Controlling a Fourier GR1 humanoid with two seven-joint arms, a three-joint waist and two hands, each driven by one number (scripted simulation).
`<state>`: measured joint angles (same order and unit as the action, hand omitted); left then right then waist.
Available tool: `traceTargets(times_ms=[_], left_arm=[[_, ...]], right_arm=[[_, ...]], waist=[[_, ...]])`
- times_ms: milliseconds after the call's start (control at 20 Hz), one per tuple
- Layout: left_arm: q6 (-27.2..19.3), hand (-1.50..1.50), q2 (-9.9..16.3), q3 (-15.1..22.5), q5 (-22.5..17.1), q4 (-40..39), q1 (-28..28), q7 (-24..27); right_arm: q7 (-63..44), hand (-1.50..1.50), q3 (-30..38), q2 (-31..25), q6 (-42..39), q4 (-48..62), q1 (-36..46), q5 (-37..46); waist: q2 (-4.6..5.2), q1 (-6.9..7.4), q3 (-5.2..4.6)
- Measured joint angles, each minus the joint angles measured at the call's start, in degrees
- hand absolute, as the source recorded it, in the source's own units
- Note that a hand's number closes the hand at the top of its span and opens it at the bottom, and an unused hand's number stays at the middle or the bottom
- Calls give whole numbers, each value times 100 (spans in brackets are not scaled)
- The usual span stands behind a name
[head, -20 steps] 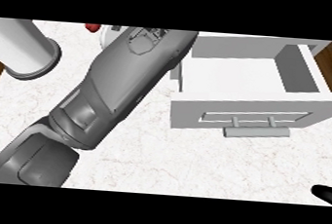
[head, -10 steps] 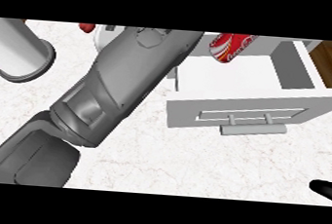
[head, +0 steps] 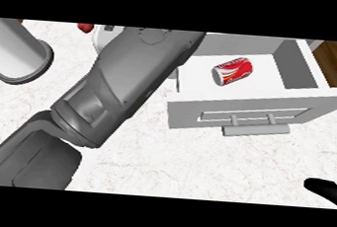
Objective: Pick up the can, place it into the drawer and close the drawer
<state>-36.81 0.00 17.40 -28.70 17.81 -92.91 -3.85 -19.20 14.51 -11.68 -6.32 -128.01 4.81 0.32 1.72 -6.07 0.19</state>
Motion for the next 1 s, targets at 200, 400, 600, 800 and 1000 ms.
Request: traceTargets(times_ms=[200, 400, 600, 800, 1000], left_arm=[[-41, -150, 0, -30, -202, -11, -35, 50], [-4, -150, 1, -104, -389, 12, -21, 237], [-39, -150, 0, -131, -518, -10, 5, 391], [-48, -150, 0, -116, -563, -82, -116, 419], [-22, -150, 0, -78, -513, -168, -131, 465]], right_arm=[[234, -150, -186, -250, -113, 115, 194, 483], [461, -150, -487, -471, -129, 457, 460, 1190], [714, -150, -897, -624, -65, 860, 675, 2010], [861, -150, -1280, -733, 34, 1459, 1081, 2735], [1075, -150, -1691, -675, 291, 2173, 1356, 3451]], waist=[[5, 22, -1], [21, 107, -5], [11, 189, -5], [-2, 286, -7], [-34, 405, -9]])
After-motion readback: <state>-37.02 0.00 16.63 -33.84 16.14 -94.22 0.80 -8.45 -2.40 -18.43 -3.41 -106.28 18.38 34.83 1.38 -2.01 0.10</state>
